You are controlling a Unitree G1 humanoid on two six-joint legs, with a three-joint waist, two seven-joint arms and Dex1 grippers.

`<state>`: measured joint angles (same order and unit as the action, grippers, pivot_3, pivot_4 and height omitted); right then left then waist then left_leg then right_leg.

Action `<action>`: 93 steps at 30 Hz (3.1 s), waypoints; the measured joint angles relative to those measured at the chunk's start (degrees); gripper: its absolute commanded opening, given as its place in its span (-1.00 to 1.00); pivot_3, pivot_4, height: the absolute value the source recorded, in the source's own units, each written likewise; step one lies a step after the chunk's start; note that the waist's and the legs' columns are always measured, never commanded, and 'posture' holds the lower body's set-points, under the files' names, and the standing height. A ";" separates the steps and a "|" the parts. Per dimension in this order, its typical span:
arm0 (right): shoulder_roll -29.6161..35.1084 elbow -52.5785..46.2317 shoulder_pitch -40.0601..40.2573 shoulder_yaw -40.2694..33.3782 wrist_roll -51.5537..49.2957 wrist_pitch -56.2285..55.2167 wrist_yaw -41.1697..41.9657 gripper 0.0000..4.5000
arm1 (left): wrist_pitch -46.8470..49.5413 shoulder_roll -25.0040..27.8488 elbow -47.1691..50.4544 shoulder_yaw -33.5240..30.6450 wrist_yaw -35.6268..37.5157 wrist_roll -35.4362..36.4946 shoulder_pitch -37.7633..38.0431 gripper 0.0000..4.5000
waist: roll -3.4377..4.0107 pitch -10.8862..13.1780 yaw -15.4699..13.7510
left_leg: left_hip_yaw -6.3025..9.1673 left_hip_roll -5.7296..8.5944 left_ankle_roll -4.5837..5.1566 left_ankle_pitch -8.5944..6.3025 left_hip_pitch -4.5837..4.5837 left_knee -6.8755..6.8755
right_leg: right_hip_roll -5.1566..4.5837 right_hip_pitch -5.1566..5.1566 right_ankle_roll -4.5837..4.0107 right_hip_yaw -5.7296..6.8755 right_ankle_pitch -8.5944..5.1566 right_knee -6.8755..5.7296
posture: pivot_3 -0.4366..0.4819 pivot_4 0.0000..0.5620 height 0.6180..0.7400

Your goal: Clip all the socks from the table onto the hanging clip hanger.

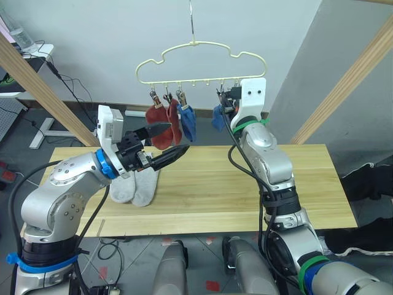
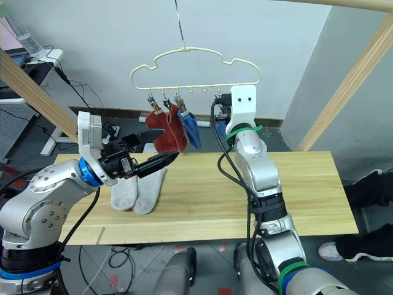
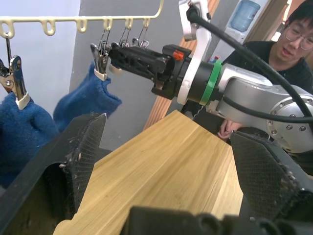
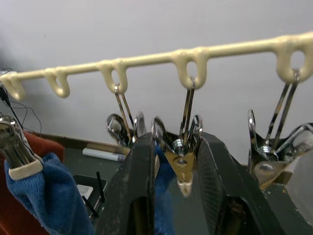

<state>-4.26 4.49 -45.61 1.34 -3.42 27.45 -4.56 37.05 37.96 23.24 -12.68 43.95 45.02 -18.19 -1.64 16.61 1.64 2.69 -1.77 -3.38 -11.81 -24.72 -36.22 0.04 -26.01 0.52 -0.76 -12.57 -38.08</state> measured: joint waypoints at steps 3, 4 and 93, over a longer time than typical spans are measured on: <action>0.04 0.29 -0.04 -0.13 0.05 -0.25 -0.13 -0.45 | 0.00 -0.04 -0.34 0.02 -0.05 -0.04 0.00 1.00 | 0.00 0.00 0.00 | 0.00 0.00 0.00 0.00 0.00 0.00 | 0.00 0.00 0.00 0.00 0.00 0.00 | 0.10 -0.03 1.00; 0.06 0.29 -0.04 -0.13 0.06 -0.30 -0.17 -0.45 | 0.00 -0.06 -0.34 0.04 -0.05 -0.04 0.00 1.00 | 0.00 0.00 0.00 | 0.00 0.00 0.00 0.00 0.00 0.00 | 0.00 0.00 0.00 0.00 0.00 0.00 | 0.10 -0.03 1.00; 2.82 -11.08 -14.00 -33.33 -35.84 60.42 3.16 -0.90 | -37.29 -8.87 -70.28 15.54 -13.42 -46.76 -15.59 1.00 | 0.12 0.07 0.82 | -0.14 0.04 0.05 -0.01 -0.06 0.14 | -0.09 -0.11 -0.11 -0.01 0.07 -0.04 | -0.13 0.05 1.00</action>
<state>-1.44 -6.59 -59.61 -31.99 -39.26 87.86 -1.40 -0.24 29.09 -47.03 2.86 30.53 -1.74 -33.78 -1.52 16.68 2.46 2.56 -1.73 -3.33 -11.82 -24.78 -36.08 -0.06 -26.12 0.40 -0.76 -12.49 -38.11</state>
